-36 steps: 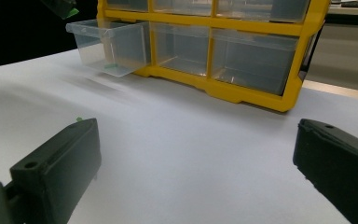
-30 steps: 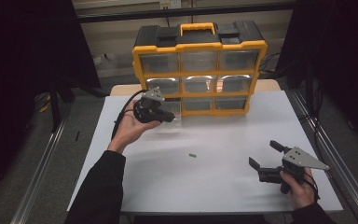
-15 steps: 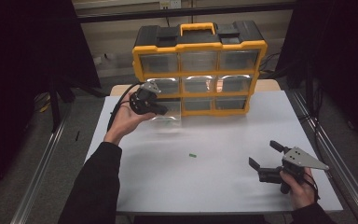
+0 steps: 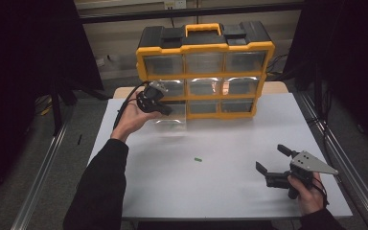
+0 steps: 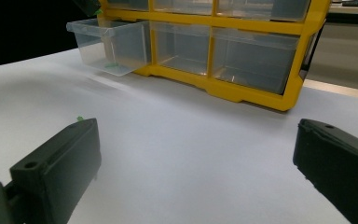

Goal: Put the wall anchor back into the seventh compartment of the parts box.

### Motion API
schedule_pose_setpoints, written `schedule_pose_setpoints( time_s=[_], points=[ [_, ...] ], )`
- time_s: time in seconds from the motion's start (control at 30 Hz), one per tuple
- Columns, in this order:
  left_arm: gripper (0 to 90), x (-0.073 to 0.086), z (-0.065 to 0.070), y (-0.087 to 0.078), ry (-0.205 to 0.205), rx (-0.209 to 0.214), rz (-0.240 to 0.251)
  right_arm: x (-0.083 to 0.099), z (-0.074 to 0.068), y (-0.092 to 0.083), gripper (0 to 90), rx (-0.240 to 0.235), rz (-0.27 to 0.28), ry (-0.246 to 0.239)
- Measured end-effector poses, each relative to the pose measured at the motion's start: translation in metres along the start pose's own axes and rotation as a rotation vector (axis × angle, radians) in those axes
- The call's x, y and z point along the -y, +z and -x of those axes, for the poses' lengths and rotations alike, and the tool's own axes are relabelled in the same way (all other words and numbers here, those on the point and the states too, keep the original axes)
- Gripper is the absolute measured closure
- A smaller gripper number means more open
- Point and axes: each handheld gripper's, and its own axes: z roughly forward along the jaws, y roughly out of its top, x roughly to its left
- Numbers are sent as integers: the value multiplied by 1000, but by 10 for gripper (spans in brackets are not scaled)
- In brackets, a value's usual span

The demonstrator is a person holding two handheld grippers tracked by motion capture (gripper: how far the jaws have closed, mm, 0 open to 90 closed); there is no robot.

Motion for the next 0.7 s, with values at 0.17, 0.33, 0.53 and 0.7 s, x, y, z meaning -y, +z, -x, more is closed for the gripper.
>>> schedule_pose_setpoints(
  time_s=[0.17,0.33,0.53,0.7],
  points=[
    [847,1,-5,9,-11,2,-17,0,0,0,6,1,1,-1],
    [846,3,-10,15,2,14,-53,0,0,0,6,0,3,5],
    [846,3,-9,23,2,1,-92,0,0,0,6,1,4,0],
    [846,3,-8,30,-22,3,-89,0,0,0,6,-3,3,0]
  ],
)
